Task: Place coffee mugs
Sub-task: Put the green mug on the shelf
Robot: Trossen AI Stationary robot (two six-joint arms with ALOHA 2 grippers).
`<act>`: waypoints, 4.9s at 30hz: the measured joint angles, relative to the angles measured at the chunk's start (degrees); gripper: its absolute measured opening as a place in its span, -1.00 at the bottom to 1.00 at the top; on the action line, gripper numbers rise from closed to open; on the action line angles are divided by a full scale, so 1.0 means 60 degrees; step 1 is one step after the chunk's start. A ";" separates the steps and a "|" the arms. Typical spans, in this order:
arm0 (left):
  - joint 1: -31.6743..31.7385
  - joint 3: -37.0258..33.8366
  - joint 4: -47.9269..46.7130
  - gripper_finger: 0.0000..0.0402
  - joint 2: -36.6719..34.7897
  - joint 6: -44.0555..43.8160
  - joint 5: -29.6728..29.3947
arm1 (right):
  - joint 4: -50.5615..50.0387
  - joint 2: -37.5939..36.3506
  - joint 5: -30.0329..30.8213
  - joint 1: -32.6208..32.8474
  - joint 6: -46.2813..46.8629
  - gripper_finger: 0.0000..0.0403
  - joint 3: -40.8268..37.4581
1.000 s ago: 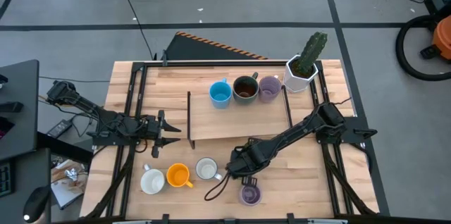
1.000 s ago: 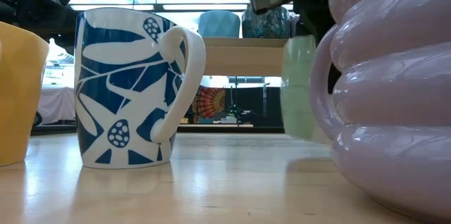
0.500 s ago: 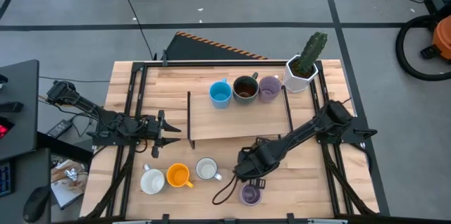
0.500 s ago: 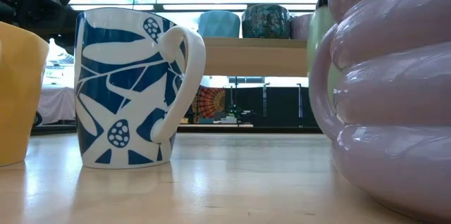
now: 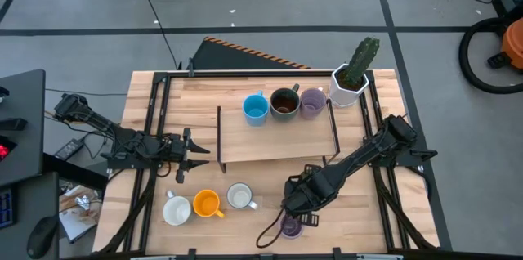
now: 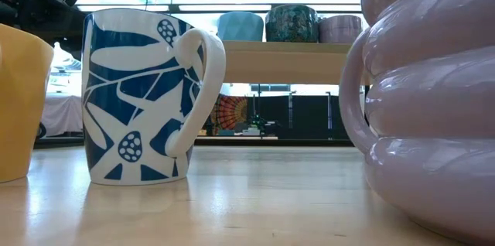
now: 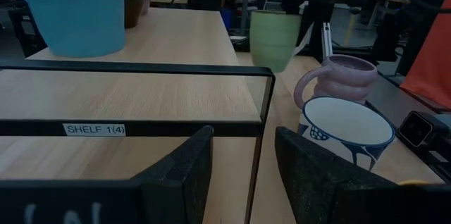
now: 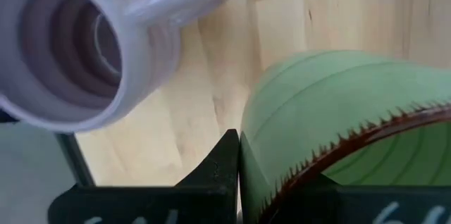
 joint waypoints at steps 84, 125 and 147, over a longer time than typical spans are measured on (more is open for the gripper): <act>0.0003 0.0000 -0.0002 -0.19 0.0001 -0.0076 -0.0002 | -0.2900 -0.2208 -0.0049 -0.3796 -0.3591 -0.85 0.0481; 0.0000 0.0000 -0.0004 -0.19 0.0003 -0.0212 0.0000 | -0.2937 -0.2197 0.0404 -0.3848 -0.3009 0.07 0.0171; 0.0003 0.0000 -0.0004 -0.19 0.0003 -0.0222 0.0000 | -0.2936 -0.2208 0.0953 -0.3603 -0.2691 0.22 0.0178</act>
